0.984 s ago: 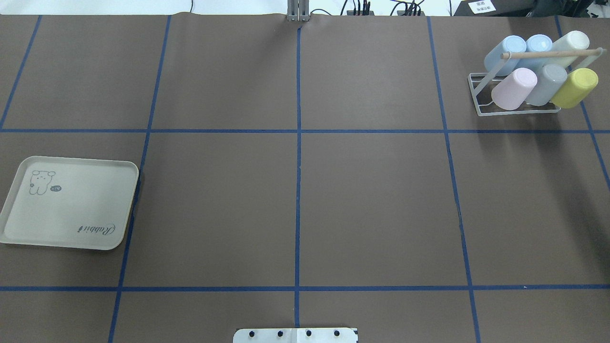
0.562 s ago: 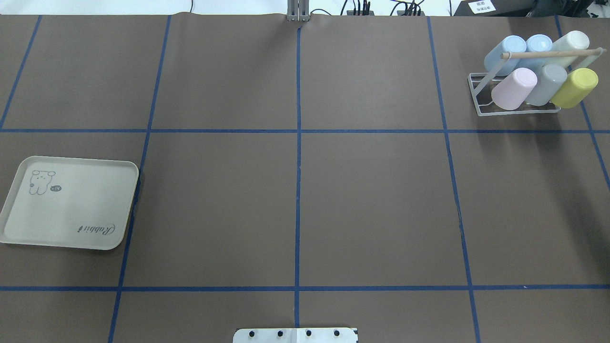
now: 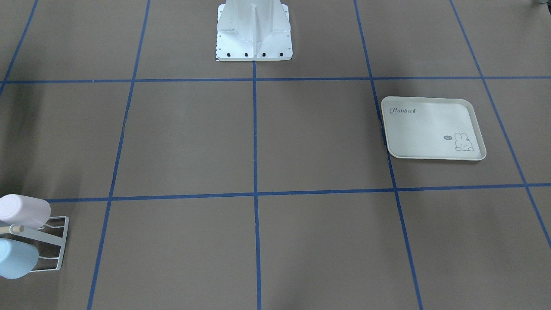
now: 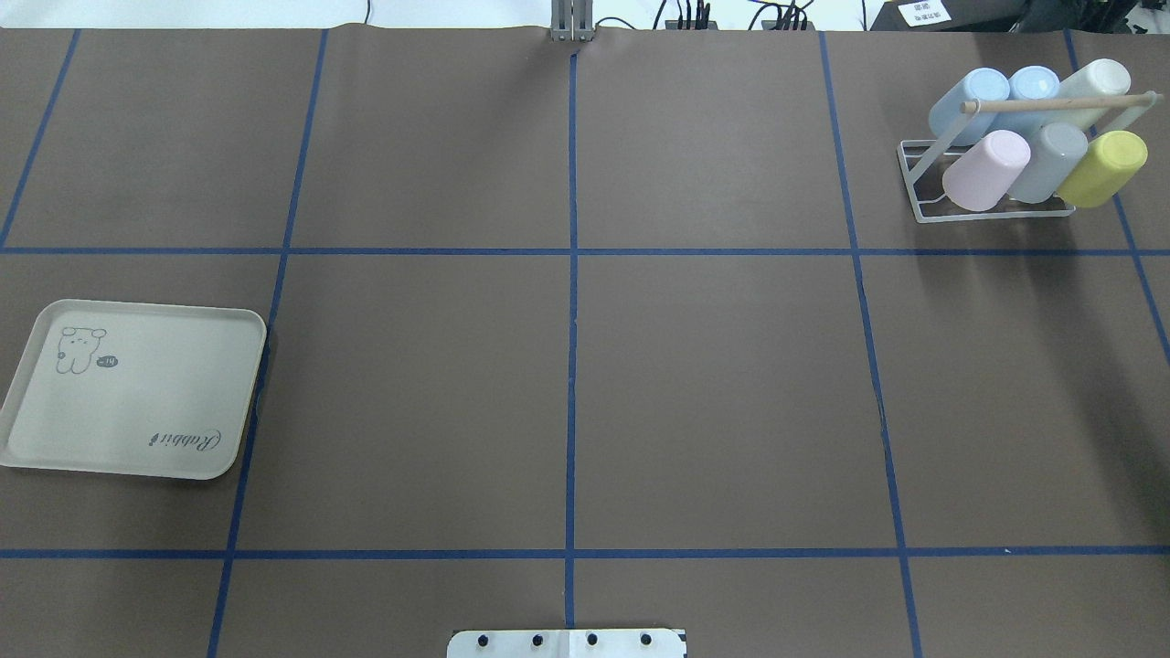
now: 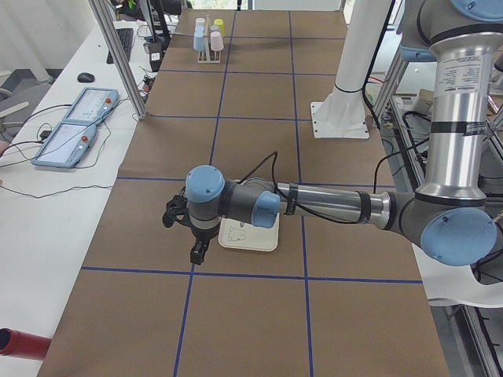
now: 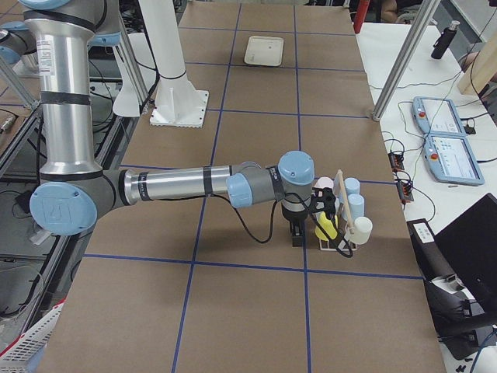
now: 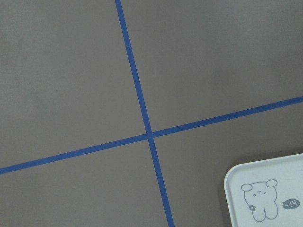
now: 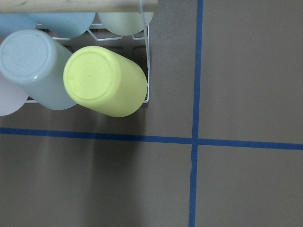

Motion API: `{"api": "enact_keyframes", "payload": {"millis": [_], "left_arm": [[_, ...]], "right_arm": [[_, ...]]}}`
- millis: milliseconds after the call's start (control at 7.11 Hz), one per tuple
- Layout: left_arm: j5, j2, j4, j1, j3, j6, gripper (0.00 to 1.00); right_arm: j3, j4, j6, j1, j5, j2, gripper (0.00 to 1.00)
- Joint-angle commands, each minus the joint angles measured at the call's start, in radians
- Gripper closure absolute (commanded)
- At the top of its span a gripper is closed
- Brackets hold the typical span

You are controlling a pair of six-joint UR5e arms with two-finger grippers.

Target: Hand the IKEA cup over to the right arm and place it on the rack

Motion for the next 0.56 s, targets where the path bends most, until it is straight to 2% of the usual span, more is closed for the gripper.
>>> {"api": "enact_keyframes", "payload": {"millis": [0,422], "left_arm": [[-0.003,0.003,-0.008,0.002,0.001,-0.001,0.00],[-0.004,-0.002,-0.008,-0.001,-0.011,0.001,0.00]], "right_arm": [[0.002,0.005,0.006,0.000,-0.010,0.007,0.00],[0.044,0.006,0.009,0.000,-0.010,-0.013,0.00]]}}
